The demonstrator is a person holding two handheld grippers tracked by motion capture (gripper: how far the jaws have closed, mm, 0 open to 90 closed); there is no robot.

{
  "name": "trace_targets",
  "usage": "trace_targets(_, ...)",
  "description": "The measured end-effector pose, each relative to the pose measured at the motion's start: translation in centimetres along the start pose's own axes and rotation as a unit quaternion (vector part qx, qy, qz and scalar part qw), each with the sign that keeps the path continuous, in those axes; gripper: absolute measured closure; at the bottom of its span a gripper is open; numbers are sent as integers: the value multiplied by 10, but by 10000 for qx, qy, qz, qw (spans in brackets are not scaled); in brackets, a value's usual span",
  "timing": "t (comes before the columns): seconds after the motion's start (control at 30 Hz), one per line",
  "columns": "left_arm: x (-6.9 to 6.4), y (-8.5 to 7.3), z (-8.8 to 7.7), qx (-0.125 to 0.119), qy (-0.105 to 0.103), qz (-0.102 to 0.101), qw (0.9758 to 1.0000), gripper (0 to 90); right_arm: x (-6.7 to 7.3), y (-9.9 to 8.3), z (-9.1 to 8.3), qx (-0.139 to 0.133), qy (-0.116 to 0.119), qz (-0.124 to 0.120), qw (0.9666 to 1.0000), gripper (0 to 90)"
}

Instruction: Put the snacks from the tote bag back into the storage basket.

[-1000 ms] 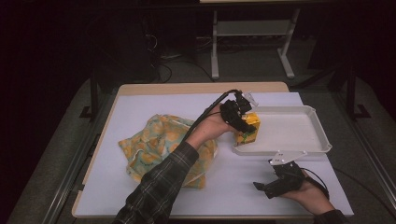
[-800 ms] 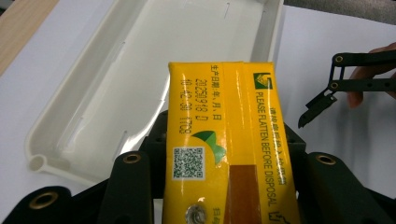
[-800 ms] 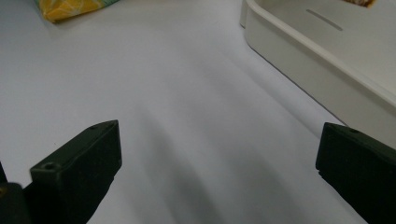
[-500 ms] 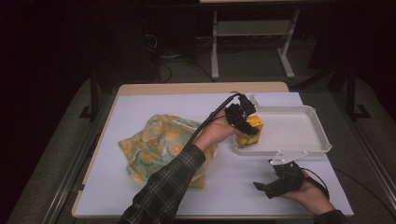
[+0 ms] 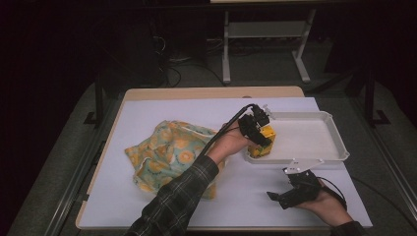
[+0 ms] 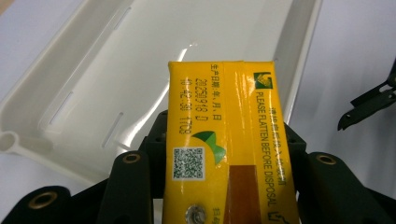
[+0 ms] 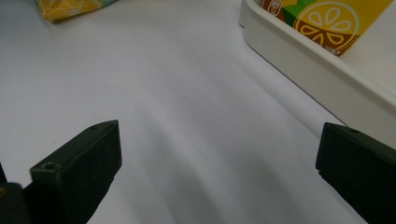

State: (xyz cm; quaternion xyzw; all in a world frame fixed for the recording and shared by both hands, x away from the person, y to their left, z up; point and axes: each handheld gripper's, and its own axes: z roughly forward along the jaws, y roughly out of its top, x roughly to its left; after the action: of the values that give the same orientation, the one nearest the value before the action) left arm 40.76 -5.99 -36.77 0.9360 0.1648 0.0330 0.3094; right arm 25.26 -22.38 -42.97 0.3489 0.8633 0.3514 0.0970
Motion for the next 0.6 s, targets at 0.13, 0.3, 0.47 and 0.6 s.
trace_targets(0.13, 0, -3, 4, 44, -1, -25, 10000, 525, 0, 0, 0, 1, 8, -11, 10000, 1)
trace_targets(0.3, 0, -4, 4, 58, -29, -13, 10000, 520, 0, 0, 0, 3, 5, -8, 10000, 2)
trace_targets(0.47, 0, -4, 2, 29, -69, 1, 10000, 459, 0, 0, 0, 3, -1, -9, 10000, 2)
trace_targets(0.6, 1, -5, -3, -27, -204, -43, 9998, 381, 1, 0, 0, -3, 0, -19, 10000, 1)
